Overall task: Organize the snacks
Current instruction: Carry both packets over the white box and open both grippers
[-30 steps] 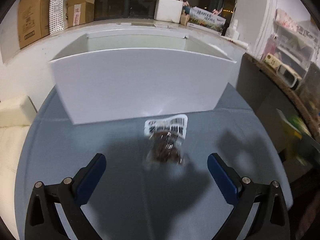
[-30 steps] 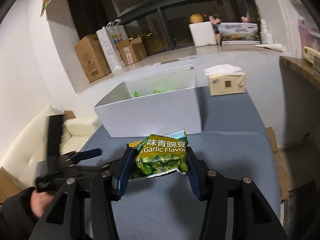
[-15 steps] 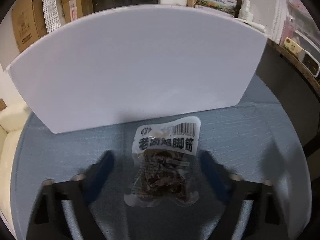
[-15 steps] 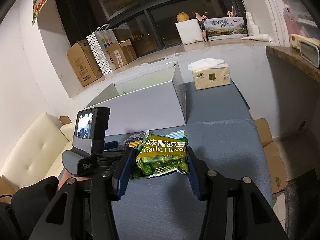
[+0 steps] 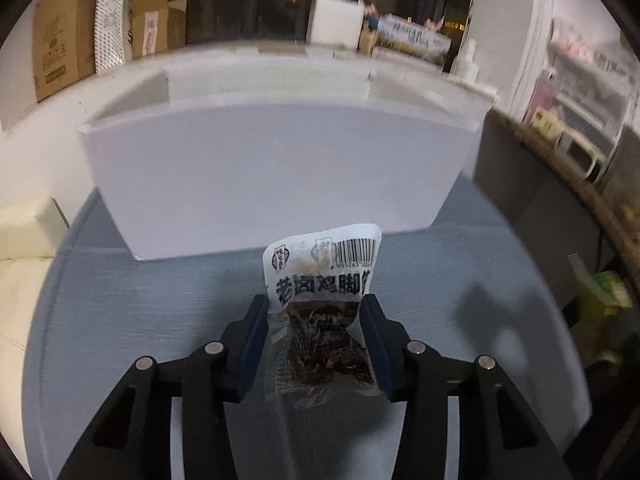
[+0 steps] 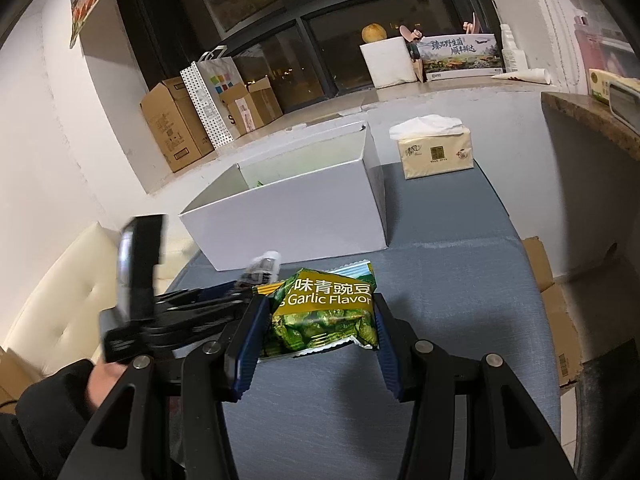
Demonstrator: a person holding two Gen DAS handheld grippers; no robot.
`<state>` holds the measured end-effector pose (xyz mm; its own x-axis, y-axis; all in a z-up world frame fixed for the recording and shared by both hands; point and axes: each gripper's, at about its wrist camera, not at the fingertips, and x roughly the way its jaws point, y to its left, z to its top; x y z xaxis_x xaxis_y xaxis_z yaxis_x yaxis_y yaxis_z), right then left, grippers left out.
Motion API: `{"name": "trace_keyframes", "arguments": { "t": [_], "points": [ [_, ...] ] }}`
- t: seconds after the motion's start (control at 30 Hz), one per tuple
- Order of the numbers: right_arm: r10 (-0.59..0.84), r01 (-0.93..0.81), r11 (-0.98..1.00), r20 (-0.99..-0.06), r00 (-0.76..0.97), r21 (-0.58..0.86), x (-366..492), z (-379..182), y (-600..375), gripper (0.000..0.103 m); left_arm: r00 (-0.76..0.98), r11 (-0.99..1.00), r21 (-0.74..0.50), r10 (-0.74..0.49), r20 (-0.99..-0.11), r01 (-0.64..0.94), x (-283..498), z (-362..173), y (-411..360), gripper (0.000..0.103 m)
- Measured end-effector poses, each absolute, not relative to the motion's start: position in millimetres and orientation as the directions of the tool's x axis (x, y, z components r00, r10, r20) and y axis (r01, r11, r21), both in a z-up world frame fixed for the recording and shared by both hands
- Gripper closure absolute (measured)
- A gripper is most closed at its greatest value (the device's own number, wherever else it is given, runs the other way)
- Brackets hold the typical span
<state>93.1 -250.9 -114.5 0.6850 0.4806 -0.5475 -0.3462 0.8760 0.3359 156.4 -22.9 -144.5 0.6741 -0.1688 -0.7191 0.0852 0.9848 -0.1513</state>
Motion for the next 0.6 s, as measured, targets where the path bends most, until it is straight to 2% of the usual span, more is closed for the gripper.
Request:
{"name": "trace_keyframes", "arguments": {
  "t": [0.37, 0.6],
  "points": [
    [0.522, -0.41, 0.853, -0.527, 0.671, 0.322, 111, -99, -216, 0.048, 0.776, 0.982, -0.158, -0.179, -0.605, 0.103, 111, -83, 8, 0.052],
    [0.547, -0.433, 0.837, -0.477, 0.689, 0.334, 147, -72, -203, 0.048, 0.817, 0.987, -0.143, -0.145, -0.558, 0.078, 132, -57, 35, 0.052]
  ]
}}
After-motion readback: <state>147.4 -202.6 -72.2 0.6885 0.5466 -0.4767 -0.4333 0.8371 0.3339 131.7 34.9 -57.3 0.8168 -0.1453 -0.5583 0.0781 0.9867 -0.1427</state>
